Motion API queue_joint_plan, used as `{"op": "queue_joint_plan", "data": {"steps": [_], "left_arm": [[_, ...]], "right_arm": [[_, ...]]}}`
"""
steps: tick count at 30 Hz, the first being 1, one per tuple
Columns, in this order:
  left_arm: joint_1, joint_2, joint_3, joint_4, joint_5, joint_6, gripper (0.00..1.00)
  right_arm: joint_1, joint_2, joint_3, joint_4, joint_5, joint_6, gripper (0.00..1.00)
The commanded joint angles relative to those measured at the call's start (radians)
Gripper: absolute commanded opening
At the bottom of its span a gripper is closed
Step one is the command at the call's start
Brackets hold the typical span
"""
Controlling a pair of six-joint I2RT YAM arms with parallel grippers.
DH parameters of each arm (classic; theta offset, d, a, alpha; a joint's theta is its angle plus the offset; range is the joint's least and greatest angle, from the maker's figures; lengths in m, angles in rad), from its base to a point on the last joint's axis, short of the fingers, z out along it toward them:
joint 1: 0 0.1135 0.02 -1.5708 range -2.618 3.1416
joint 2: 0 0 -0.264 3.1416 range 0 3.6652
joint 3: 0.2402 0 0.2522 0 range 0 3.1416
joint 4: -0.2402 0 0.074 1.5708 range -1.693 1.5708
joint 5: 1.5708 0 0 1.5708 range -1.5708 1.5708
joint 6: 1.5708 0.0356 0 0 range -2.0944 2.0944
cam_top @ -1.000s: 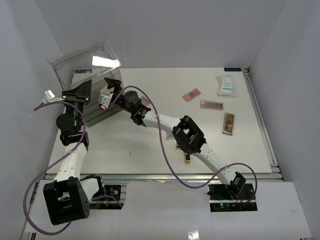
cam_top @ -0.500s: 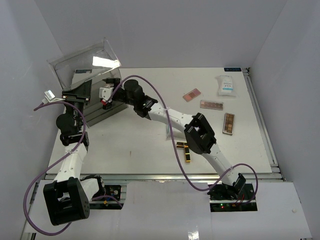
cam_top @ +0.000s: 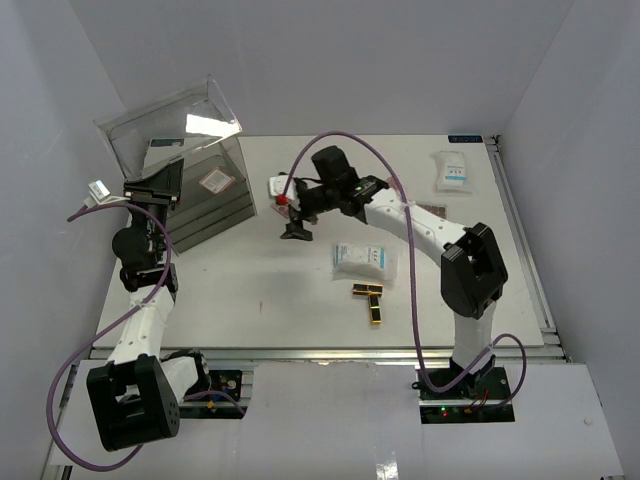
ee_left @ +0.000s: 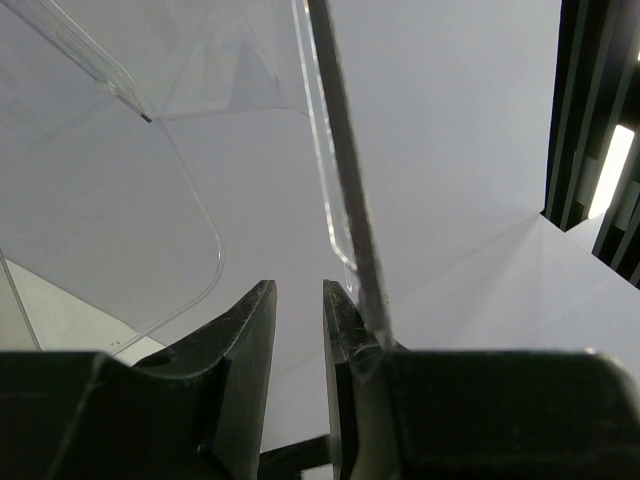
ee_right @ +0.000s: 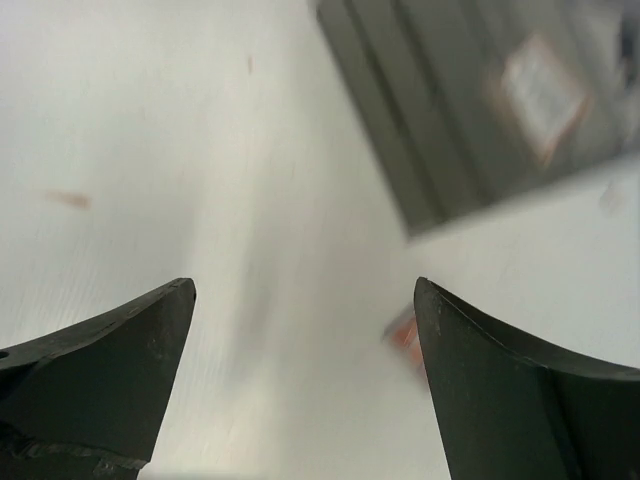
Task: Organize the makeup
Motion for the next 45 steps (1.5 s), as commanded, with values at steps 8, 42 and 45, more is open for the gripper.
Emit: {"op": "queue_joint_plan", "data": {"steps": [8,42,45], "left_arm": [[0.004,-0.003,0.034,0.049,0.014,-0.014,0.37],[0.009,-0.008,-0.008,0.075,0.020,-0.022,0.37],[0.007,-0.009,-0.006,0.075,0.020,-0.023,0.37]], "right_arm": [[-0.491,0.086,0.124,-0.432,0.163,0.111,0.92],[-0.739,0.408,0.302,-0.720,0.439,-0.520,0.82],[-0.739,0.409,0.302,-0.731,0.423,-0.530,0.73]]}}
